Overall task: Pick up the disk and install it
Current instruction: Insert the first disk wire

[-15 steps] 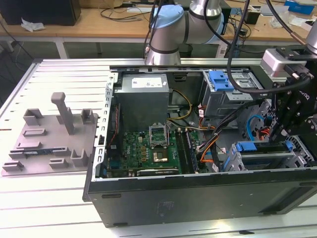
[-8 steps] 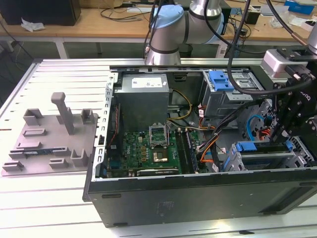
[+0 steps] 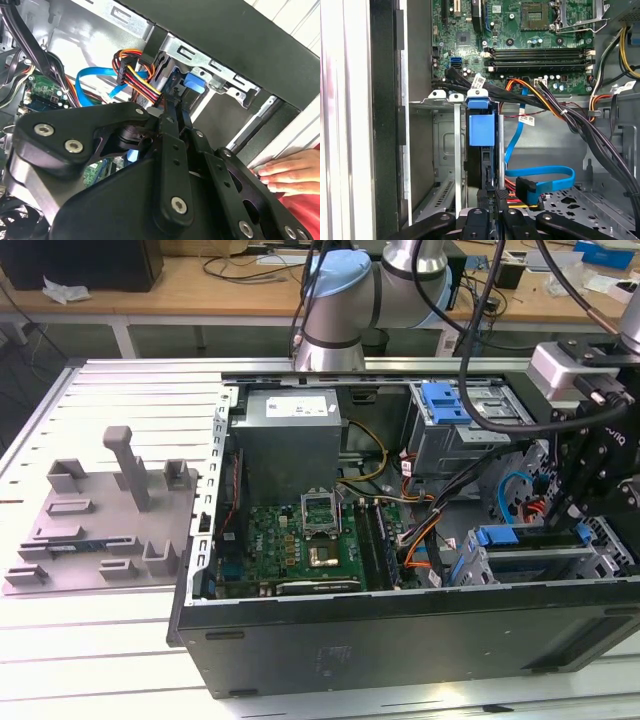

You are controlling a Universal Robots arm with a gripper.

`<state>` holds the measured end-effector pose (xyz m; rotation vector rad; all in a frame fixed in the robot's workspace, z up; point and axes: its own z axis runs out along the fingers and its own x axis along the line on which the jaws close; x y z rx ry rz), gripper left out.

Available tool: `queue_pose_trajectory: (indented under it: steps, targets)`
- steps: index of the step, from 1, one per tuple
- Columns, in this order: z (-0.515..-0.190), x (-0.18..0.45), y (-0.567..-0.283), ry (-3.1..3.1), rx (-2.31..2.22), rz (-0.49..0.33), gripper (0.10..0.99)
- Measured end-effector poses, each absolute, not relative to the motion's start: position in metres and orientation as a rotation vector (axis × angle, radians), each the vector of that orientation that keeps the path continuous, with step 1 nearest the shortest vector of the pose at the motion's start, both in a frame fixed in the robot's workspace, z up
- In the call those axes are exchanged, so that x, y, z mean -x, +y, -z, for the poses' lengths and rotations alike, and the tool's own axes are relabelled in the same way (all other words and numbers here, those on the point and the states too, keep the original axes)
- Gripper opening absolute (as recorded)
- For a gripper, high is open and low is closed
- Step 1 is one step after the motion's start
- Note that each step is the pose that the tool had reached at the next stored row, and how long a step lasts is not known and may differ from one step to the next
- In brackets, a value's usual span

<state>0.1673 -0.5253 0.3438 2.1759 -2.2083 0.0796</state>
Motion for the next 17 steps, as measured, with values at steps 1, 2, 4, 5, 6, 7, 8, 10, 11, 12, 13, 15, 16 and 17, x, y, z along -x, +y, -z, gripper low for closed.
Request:
queue_pose_trajectory:
  steps: [1,2,4,5,6,7,8,10,11,12,13,15,16,17]
  targets:
    - [-0.343,-0.1673,-0.5253,-2.208,-2.176,-0.08,0.169]
    - [-0.3424,-0.1673,-0.5253,-2.208,-2.176,-0.08,0.169]
    - [-0.3414,-0.1674,-0.5253,-2.208,-2.176,-0.08,0.169]
    - [-0.3407,-0.1673,-0.5253,-2.208,-2.176,-0.08,0.169]
    - [-0.3402,-0.1674,-0.5253,-2.208,-2.176,-0.08,0.169]
    - [-0.3394,-0.1674,-0.5253,-2.208,-2.176,-0.08,0.169]
    - [-0.3389,-0.1673,-0.5253,-2.208,-2.176,-0.08,0.169]
    - [-0.3378,-0.1676,-0.5253,-2.208,-2.175,-0.08,0.169]
    - [-0.3375,-0.1677,-0.5254,-2.208,-2.175,-0.08,0.169]
    - [-0.3371,-0.1678,-0.5253,-2.208,-2.175,-0.08,0.169]
    - [-0.3369,-0.1679,-0.5254,-2.208,-2.176,-0.08,0.169]
    - [-0.3368,-0.1679,-0.5253,-2.208,-2.176,-0.08,0.169]
    - [-0.3371,-0.1679,-0.5253,-2.209,-2.176,-0.079,0.169]
    - [-0.3376,-0.1679,-0.5253,-2.209,-2.176,-0.079,0.169]
